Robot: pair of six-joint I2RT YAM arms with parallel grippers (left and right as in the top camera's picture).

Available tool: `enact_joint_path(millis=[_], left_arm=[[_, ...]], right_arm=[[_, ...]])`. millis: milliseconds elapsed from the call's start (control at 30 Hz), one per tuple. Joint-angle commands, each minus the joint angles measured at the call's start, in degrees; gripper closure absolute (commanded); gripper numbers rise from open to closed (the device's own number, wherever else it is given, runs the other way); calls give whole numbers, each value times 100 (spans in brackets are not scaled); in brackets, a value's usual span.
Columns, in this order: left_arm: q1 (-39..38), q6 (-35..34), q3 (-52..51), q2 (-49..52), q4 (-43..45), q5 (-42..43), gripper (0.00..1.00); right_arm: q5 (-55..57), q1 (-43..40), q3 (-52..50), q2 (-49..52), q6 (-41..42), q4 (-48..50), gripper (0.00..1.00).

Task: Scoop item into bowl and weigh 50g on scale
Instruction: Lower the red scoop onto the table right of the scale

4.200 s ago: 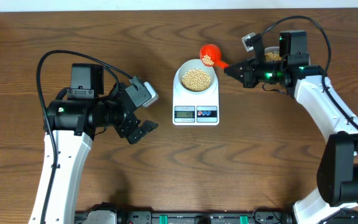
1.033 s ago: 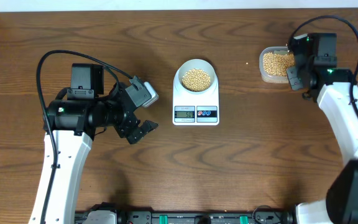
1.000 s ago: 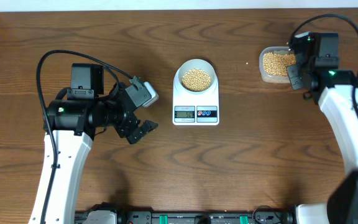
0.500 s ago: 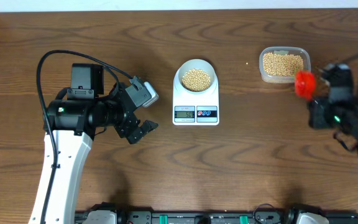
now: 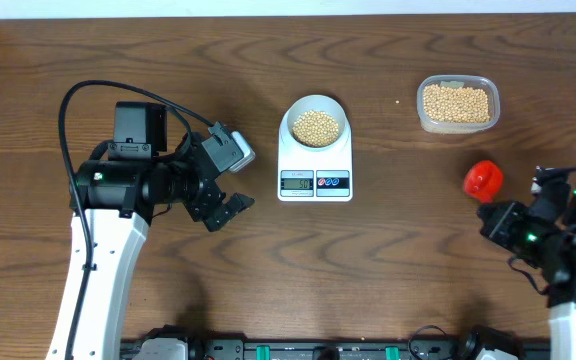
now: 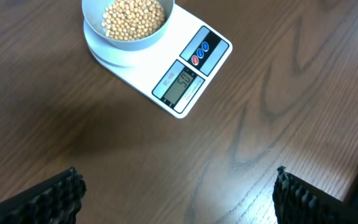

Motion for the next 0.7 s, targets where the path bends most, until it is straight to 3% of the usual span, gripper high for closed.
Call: enact_joint_path(millis=[0, 133, 267, 367, 533, 600, 633, 667], left_arm=[[31, -4, 157, -35, -17, 94, 1], [31, -4, 157, -35, -17, 94, 1], [31, -4, 157, -35, -17, 94, 1], [31, -4, 157, -35, -17, 94, 1], [31, -4, 157, -35, -17, 94, 1], [31, -4, 157, -35, -17, 94, 1], [31, -4, 157, -35, -17, 94, 1], [31, -4, 157, -35, -17, 94, 2]], right_arm=[[-264, -31, -778, -35, 804, 748, 99], [-275, -31, -1856, 37, 1241, 2267, 99], [-273, -31, -2603, 186, 1462, 3195, 96], [-271, -31, -2911, 271, 1460, 3731, 86], [-238, -31, -3071, 369, 1458, 4041, 60], [-229, -31, -3071, 376, 1445, 4046, 42], [-229, -33, -3071, 376, 1370, 4065, 30], [-232, -33, -3069, 376, 1202, 4096, 1]])
